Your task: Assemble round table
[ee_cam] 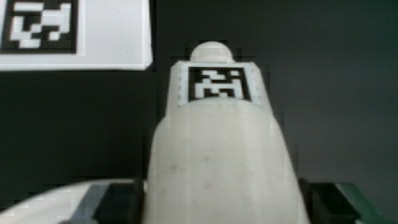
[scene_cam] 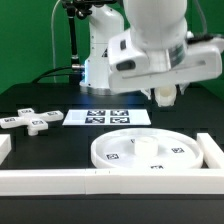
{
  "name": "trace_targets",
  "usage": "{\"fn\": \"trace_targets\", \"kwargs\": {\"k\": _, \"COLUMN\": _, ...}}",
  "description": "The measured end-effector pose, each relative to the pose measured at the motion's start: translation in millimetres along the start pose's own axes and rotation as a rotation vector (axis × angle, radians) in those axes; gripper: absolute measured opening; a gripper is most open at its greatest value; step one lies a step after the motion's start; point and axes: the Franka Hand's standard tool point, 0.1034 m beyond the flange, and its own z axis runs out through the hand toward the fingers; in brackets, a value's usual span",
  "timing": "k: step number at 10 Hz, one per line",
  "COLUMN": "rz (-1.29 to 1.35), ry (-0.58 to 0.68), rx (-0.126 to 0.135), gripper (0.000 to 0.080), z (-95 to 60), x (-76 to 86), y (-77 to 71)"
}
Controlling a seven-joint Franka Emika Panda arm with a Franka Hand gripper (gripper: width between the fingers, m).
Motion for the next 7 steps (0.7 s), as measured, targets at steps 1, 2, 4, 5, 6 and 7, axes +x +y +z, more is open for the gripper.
{"fn": "trace_targets", "kwargs": {"k": 1, "rz": -0.008, "ry": 0.073, "rx": -0.003, "gripper": 0.0409, "z": -18.4, "x": 1.9, "y": -4.1}}
{"fn": "trace_targets", "kwargs": {"k": 2, "rz": -0.005, "ry": 0.171, "rx": -0.006, "gripper": 0.0409, "z": -16.7, "x": 8.2, "y": -2.9}}
{"fn": "trace_targets", "kwargs": {"k": 4, "rz": -0.006, "ry": 0.298, "rx": -0.017, "gripper": 0.0409, "z": -15.7, "x": 10.3, "y": -1.0}}
{"fn": "trace_targets", "kwargs": {"k": 5, "rz": -0.022, "ry": 0.394, "rx": -0.026, "gripper": 0.0409, "z": -17.1, "x": 16.5, "y": 1.9}}
{"fn": "trace_targets", "kwargs": {"k": 6, "rz": -0.105, "ry": 0.493, "rx": -0.058, "gripper": 0.0409, "z": -15.2, "x": 24.0, "y": 12.0}}
{"fn": "trace_targets", "kwargs": {"k": 7, "rz": -0.136, "ry": 0.546, "rx": -0.076, "gripper": 0.0409, "z": -21.4, "x": 28.6, "y": 17.5}}
